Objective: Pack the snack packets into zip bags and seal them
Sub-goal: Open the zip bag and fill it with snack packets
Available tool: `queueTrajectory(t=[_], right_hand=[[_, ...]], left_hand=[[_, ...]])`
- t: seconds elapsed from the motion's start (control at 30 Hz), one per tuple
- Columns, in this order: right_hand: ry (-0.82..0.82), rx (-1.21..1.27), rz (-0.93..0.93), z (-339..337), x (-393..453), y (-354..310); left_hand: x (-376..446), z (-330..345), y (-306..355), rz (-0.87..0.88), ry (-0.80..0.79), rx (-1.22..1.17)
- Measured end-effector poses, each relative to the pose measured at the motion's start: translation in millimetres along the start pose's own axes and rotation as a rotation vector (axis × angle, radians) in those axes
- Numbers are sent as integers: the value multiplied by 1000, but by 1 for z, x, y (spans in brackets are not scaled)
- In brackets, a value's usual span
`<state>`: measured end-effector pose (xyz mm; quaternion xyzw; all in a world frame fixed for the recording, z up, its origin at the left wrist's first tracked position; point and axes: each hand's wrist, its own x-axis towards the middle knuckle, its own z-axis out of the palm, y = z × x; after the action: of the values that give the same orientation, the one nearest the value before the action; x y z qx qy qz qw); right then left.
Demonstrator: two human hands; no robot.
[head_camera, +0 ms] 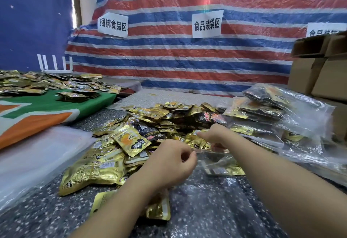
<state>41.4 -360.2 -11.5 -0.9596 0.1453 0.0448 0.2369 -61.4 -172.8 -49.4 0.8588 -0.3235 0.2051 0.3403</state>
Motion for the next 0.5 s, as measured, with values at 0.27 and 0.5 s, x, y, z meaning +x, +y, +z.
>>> queueTrajectory(t=[0.27,0.5], right_hand=[[-87,-289,18,20,28,-20],[-124,9,-42,18,20,-22]], left_hand=[[0,2,-2,20,-33,88],[-1,2,-2,-7,-43,100]])
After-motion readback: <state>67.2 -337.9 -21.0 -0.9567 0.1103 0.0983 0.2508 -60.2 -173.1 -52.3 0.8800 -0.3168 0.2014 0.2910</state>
